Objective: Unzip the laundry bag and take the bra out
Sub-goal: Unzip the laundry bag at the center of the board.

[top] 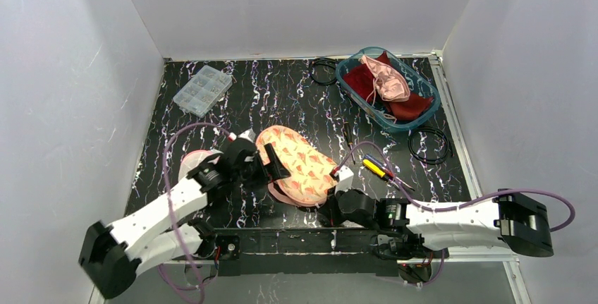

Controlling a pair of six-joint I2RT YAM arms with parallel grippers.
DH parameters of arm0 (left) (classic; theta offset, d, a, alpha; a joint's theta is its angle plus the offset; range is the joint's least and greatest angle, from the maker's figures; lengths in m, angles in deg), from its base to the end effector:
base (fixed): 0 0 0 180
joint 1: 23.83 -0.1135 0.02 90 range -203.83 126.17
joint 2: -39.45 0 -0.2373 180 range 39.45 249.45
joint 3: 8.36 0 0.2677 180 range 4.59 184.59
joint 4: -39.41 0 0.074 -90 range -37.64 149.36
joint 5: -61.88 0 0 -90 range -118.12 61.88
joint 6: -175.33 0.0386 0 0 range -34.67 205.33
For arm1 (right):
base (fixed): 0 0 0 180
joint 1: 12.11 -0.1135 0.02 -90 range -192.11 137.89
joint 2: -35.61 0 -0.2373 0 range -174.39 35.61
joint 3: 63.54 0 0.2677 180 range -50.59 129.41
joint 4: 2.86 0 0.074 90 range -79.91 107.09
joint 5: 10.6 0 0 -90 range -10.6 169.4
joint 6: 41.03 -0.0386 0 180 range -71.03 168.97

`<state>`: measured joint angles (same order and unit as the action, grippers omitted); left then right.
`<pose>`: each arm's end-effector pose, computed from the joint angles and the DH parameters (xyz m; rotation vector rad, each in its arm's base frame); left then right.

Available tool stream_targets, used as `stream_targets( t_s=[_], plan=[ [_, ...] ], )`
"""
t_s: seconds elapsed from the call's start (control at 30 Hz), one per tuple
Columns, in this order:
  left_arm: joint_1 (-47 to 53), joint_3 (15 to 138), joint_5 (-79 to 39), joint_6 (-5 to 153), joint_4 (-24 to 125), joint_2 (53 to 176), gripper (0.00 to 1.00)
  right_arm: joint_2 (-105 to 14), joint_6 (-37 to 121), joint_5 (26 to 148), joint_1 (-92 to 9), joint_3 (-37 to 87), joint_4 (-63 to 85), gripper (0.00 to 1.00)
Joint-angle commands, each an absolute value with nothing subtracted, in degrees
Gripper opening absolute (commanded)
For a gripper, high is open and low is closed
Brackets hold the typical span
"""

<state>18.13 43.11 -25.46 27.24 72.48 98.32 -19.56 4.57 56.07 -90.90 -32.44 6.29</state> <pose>0.1835 -0.1674 0.2091 -0.3201 2.4472 -0.9093 0.0579 0.2133 0.1391 -0.4163 2.1764 0.8306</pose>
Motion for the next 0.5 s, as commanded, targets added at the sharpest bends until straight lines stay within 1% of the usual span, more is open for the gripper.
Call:
stream_targets(
  t_s=[0.0,0.1,0.23,0.47],
  plan=[
    [19.50,37.84,-21.28,25.39,79.01,87.09,0.91,-22.49,6.66,57.67,-91.28,-28.36,-0.78,0.01],
    [23.40,35.57,-21.04,21.68,77.27,84.74,0.91,-25.42,7.58,58.71,-91.22,-26.70,-2.70,0.01],
    [29.66,35.88,-24.04,18.54,72.59,88.16,0.91,-28.61,8.39,59.99,-91.30,-24.44,-4.73,0.01],
    [30.91,34.52,-27.39,14.90,63.62,95.59,0.90,-29.88,8.22,60.77,-91.22,-23.76,-5.96,0.01]
  ],
)
